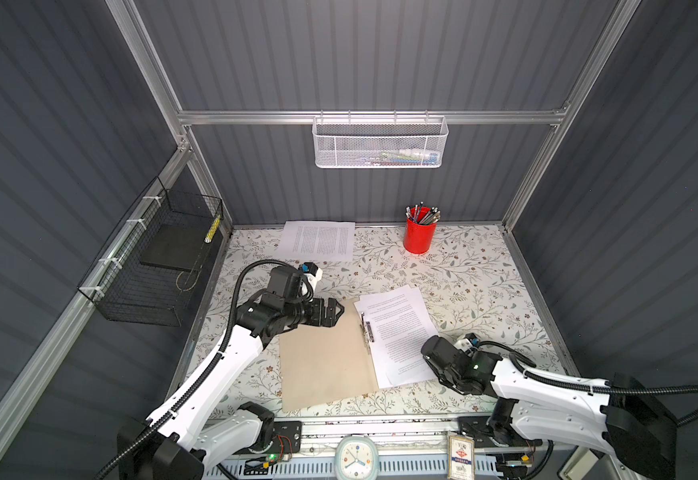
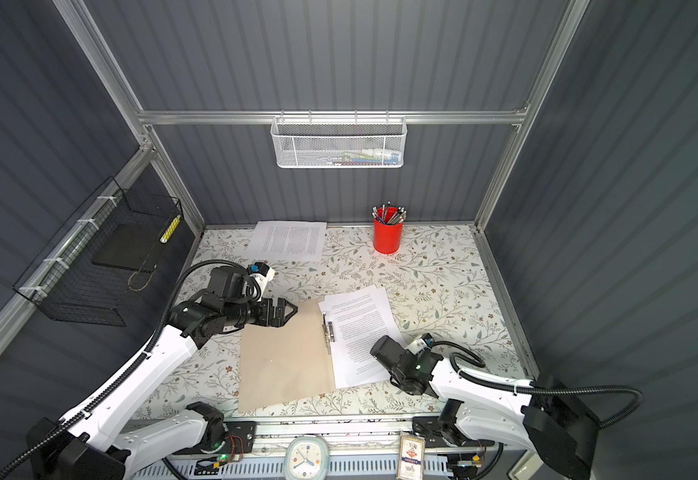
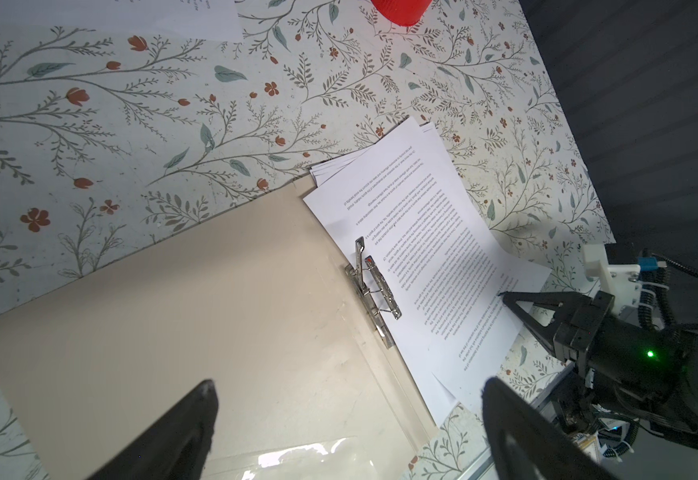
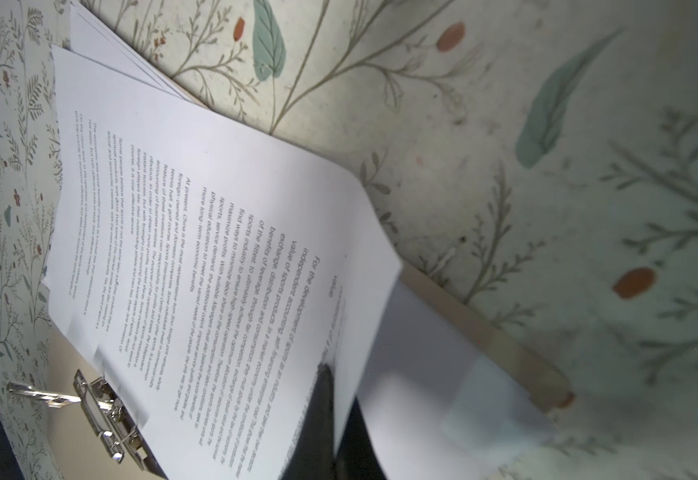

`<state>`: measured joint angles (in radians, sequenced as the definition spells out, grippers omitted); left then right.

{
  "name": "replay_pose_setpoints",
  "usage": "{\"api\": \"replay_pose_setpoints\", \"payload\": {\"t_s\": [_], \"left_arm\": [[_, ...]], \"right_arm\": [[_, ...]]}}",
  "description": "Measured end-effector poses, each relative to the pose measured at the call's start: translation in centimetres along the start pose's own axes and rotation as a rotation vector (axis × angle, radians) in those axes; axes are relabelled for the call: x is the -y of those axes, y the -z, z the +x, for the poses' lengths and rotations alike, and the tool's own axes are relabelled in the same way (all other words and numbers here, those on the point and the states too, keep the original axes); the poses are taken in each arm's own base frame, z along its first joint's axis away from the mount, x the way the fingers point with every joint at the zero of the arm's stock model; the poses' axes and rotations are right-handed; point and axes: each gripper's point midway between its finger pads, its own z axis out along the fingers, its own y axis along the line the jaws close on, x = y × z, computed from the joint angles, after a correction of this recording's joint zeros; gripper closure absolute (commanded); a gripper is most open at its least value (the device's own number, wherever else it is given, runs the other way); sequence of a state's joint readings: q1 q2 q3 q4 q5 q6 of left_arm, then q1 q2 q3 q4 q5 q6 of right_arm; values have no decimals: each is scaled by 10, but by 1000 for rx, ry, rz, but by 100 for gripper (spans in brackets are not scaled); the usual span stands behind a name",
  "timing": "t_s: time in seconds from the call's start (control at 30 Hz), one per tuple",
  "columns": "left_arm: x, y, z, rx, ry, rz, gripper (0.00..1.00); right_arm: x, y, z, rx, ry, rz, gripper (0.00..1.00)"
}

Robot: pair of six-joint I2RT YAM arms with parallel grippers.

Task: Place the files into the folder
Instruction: 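Press the sheet edge down beside the clip with the right gripper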

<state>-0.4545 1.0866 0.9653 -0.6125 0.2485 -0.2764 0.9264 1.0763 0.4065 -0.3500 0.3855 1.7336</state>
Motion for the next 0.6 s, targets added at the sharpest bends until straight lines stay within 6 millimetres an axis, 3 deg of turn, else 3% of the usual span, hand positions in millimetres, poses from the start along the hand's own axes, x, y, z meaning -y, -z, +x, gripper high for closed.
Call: {"api": "replay_pose_setpoints", "payload": {"t_s": [0.6], "left_arm": [[5, 3, -2, 10, -4, 23, 0]], "right_arm": [[1, 4, 16, -17, -28, 11, 99]]}}
